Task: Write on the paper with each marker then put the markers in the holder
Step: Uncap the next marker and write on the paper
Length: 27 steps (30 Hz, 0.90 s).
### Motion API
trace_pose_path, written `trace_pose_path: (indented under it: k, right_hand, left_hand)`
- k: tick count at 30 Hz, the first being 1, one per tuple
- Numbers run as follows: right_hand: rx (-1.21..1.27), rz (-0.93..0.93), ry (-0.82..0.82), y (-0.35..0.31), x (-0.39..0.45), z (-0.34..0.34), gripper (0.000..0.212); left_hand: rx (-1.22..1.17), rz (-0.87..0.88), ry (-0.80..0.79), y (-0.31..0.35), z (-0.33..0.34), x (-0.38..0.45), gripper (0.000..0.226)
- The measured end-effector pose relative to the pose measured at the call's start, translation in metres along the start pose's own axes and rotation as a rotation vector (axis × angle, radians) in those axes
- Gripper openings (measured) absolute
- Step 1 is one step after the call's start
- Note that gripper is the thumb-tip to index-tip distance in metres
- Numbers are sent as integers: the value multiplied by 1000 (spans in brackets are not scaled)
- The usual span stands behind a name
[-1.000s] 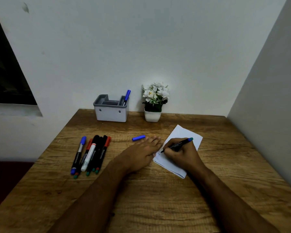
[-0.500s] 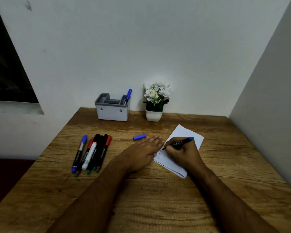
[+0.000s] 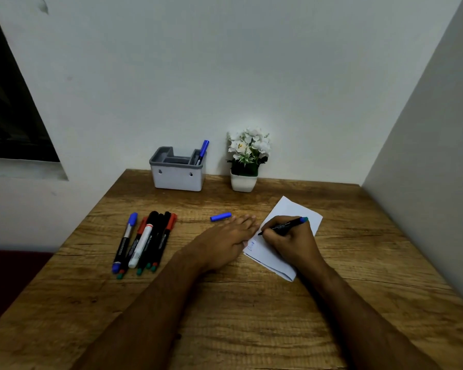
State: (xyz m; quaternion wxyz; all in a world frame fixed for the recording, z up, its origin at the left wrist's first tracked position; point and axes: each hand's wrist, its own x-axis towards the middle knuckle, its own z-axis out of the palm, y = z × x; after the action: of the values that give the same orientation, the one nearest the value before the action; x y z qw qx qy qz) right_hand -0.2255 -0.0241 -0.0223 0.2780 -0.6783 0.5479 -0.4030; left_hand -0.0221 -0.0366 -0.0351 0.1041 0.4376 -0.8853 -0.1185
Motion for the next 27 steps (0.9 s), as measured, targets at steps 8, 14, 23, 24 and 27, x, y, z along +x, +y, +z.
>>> trace_pose_path:
  k: [8,14,23,24,27]
  right_hand:
    - [5,16,-5,-1,2,0,10]
    - [24,33,2,-2,2,-1,11]
    - [87,67,8,-4,1,-3,16]
    - [84,68,7,-4,0,-3,17]
    - [93,68,20,-5,0,-2,18]
  left_hand:
    - [-5,0,-2,0,0,0,54]
    - [-7,-1,-5,2,0,0,54]
    - [-8,-1,1,0,1,1,54]
    - [-10,0,2,0,2,1,54]
    - [-24,-13,19,-1,3,1,53]
